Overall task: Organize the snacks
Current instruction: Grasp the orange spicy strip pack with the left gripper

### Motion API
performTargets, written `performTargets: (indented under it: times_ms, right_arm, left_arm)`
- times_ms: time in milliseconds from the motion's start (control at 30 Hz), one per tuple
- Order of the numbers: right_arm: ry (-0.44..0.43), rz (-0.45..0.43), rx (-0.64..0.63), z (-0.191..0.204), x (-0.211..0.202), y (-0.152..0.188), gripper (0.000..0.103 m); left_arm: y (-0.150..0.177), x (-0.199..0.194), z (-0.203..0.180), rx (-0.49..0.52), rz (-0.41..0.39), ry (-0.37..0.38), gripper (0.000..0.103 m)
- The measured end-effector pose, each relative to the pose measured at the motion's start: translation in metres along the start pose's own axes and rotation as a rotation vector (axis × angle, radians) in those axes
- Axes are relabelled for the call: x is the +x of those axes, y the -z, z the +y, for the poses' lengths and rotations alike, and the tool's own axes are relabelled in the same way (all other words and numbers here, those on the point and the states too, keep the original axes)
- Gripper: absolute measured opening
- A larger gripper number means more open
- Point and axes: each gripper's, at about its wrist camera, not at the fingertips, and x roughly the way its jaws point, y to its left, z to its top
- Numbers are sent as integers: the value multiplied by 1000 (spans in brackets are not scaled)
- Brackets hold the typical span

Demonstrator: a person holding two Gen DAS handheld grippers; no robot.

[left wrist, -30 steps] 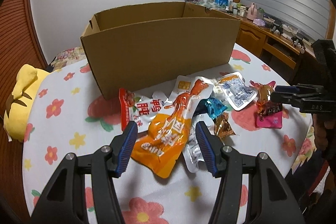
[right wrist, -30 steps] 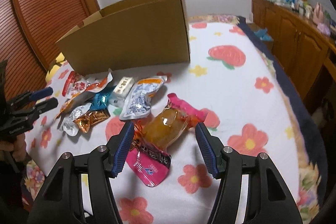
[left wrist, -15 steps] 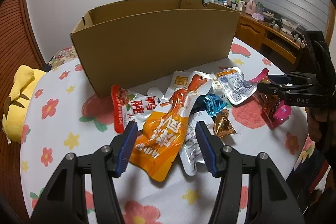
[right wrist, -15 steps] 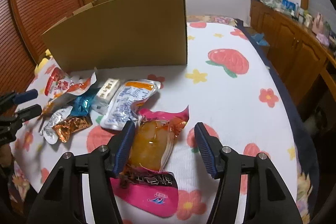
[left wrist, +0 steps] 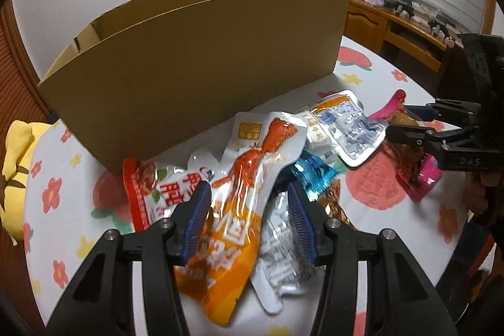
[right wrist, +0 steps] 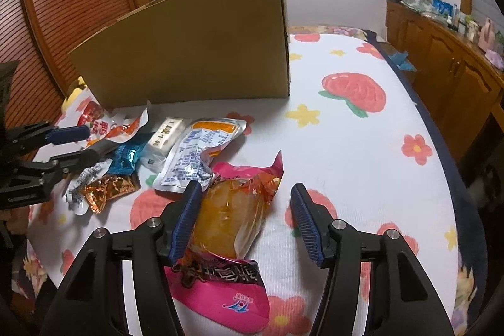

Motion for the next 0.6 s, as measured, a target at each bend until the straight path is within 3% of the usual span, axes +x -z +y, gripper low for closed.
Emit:
performTargets:
  times_ms: [200,500,600]
  right_arm:
    - [-17,-5,11,-1,2,2,60]
    - [-5,-5,7,2,1,5,60]
    - [-4,-4,6,3,1,5,60]
  left_arm:
    - [-7,14,1,22,35,-17,43]
    - [-12,28,0,39,61,-48,46]
    - [-12,29,2,40,59,-50,33]
